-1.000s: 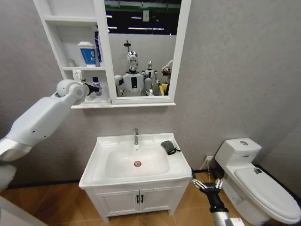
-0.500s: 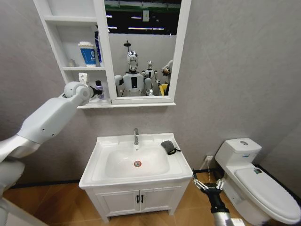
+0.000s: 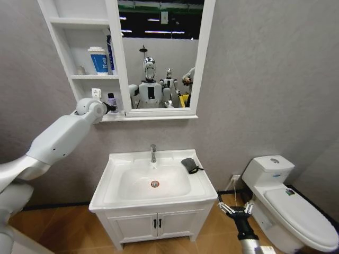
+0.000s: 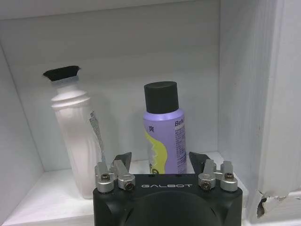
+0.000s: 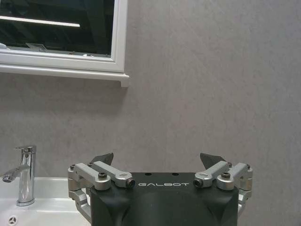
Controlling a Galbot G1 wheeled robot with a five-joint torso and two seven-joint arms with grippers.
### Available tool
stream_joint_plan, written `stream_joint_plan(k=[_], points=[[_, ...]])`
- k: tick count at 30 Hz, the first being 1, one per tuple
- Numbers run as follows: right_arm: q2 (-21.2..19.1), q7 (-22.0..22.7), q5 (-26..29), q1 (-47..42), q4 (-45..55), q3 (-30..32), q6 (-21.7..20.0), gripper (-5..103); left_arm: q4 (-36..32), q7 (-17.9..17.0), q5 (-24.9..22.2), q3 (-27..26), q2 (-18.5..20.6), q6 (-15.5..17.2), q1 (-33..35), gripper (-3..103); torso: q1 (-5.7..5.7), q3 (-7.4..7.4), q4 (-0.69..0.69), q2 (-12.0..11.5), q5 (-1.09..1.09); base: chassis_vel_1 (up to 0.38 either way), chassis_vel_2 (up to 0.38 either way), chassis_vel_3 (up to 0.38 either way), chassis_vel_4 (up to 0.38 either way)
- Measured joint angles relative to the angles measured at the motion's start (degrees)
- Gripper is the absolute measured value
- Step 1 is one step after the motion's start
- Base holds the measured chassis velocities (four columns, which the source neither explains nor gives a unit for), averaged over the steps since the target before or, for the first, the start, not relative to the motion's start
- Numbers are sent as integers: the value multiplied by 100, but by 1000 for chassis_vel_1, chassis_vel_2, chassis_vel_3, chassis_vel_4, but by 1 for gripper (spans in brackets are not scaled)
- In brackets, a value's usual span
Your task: Move facial cleanser and shampoo from washbasin to cabinet, then wipe washbasin with towel.
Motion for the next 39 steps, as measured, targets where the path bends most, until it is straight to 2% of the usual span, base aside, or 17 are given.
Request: stream_joint_plan(k=[4, 7, 9, 14, 17, 18, 21, 25, 26, 28, 30, 31, 33, 35, 36, 38, 39], points=[[-4, 0, -5, -2, -2, -3, 2, 100, -303, 4, -35, -128, 231, -53, 182, 84, -1, 0, 1, 0, 0, 0, 0, 0, 0], [-7, 0, -6, -1, -2, -5, 2, 100, -485, -16, -75, -211, 336, -62, 284, 89, -1, 0, 1, 0, -1, 0, 0, 0, 0], [-22, 6, -14, 15, -5, -17, -13, 100, -968, -73, -288, -465, 622, -126, 574, 97, 0, 0, 0, 0, 0, 0, 0, 0, 0], [-88, 73, 33, 52, 39, -58, -363, 100, -1809, 173, -480, -1045, 1194, -354, 1304, 100, 0, 0, -1, 0, -1, 0, 0, 0, 0], [-195, 238, 55, 278, 74, -143, -785, 100, -2961, 418, -403, -1958, 2049, -825, 2613, 100, -1, -1, 2, 1, 1, 0, 0, 0, 0], [-195, 238, 55, 278, 74, -143, -785, 100, -2961, 418, -403, -1958, 2049, -825, 2613, 100, -1, -1, 2, 1, 1, 0, 0, 0, 0], [-387, 448, 198, 481, 125, -151, -1531, 100, -3579, 481, 97, -2571, 2486, -1552, 3739, 100, -3, -1, 5, 1, 0, 0, 0, 0, 0], [-479, 489, 528, 548, 229, 1, -1966, 100, -3843, 392, 296, -2743, 2474, -1796, 4177, 100, -2, -1, -2, 1, 0, 0, 0, 0, 0], [-572, 499, 691, 656, 260, 10, -2125, 100, -3975, 350, 380, -2947, 2483, -1878, 4440, 100, -2, 0, -9, 1, -2, 0, 0, 0, 0], [-701, 517, 832, 814, 282, 10, -2270, 100, -4132, 297, 492, -3318, 2492, -1941, 4791, 100, 0, 0, -6, 0, -1, 0, 0, 0, 0], [-1039, 532, 1102, 1174, 308, -33, -2532, 100, -4526, 205, 716, -4535, 2370, -2010, 5889, 100, 0, 0, -2, 1, 9, 0, 0, 0, 0], [-1305, 567, 1319, 1390, 352, -60, -2709, 100, -4843, 153, 856, -5532, 2109, -2010, 6950, 100, 0, -1, 1, 1, 5, 0, 0, 0, 0], [-1432, 585, 1432, 1477, 369, -72, -2793, 100, -4985, 149, 927, -5933, 1961, -2010, 7435, 100, 0, 0, 3, 0, -3, 0, 0, 0, 0], [-1760, 655, 1721, 1685, 399, -80, -2949, 100, -5457, 236, 1351, -7127, 1303, -2026, 9100, 100, -1, 0, 2, 0, -1, 0, 0, 0, 0], [-1760, 655, 1721, 1685, 399, -80, -2949, 100, -5457, 236, 1351, -7127, 1303, -2026, 9100, 100, -1, 0, 2, 0, -1, 0, 0, 0, 0], [-1993, 683, 1887, 1877, 365, -85, -2999, 100, -5905, 532, 2010, -7893, 453, -2152, 10604, 100, -1, -1, 1, 1, -2, 0, 0, 0, 0], [-1993, 683, 1887, 1877, 365, -85, -2999, 100, -5905, 532, 2010, -7893, 453, -2152, 10604, 100, -1, -1, 1, 1, -2, 0, 0, 0, 0]])
